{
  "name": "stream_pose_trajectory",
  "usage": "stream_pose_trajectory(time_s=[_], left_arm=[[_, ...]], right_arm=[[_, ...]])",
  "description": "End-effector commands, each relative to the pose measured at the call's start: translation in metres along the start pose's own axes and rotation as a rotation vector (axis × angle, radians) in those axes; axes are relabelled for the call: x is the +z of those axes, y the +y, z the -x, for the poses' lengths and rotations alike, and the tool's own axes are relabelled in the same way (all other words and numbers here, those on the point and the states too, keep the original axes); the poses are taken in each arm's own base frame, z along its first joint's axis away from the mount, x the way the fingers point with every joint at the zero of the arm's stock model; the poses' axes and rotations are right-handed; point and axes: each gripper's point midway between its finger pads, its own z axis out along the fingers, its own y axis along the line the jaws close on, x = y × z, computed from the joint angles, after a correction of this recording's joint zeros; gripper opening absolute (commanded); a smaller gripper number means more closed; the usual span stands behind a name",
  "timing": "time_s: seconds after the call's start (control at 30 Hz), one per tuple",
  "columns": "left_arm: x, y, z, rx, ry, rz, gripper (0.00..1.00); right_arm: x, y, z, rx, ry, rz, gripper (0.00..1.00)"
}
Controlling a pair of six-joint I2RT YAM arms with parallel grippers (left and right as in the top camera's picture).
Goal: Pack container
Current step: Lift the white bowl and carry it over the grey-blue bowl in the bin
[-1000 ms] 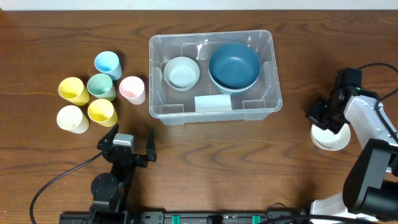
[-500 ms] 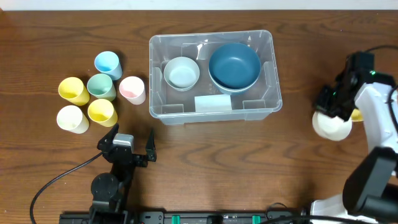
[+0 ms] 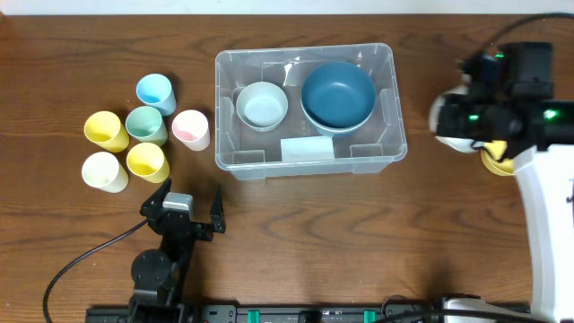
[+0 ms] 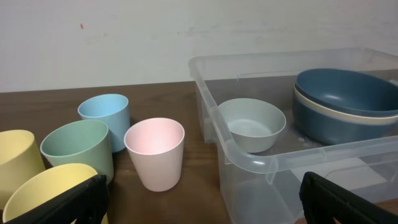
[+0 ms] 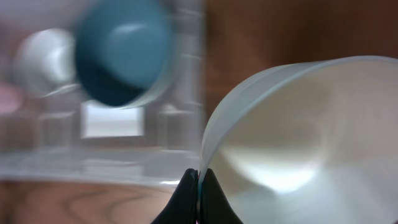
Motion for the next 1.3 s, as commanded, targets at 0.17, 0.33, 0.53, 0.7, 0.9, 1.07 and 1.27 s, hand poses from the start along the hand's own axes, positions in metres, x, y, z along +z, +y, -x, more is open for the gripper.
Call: stream_pose_trajectory(time_s=[0.17, 0.33, 0.53, 0.7, 0.9, 1.07, 1.27], left_arm=[[0.001, 0.000, -0.015, -0.001, 0.046, -0.001, 0.98], [0.001, 0.000, -0.015, -0.001, 0.046, -0.001, 0.98], [0.001, 0.000, -0.015, -0.001, 0.046, -0.001, 0.98], [0.001, 0.000, -0.015, -0.001, 0.046, -0.001, 0.98], [0.001, 0.000, -0.015, -0.001, 0.046, -0.001, 0.98], [0.001, 0.000, -0.015, -0.001, 0.046, -0.001, 0.98], [0.001, 0.000, -0.015, -0.001, 0.046, -0.001, 0.98]], right_arm=[[-0.016, 0.143, 0.017, -0.399, -0.205, 0.123, 0.01], [0.008, 0.201, 0.016, -0.502, -0.259, 0.151, 0.01], [0.064, 0.241, 0.018, -0.546, -0.269, 0.183, 0.01], [0.121, 0.263, 0.019, -0.554, -0.270, 0.214, 0.01], [0.164, 0.278, 0.013, -0.559, -0.262, 0.258, 0.01], [0.188, 0.289, 0.001, -0.556, -0.239, 0.301, 0.01], [0.216, 0.293, -0.017, -0.549, -0.187, 0.309, 0.01]])
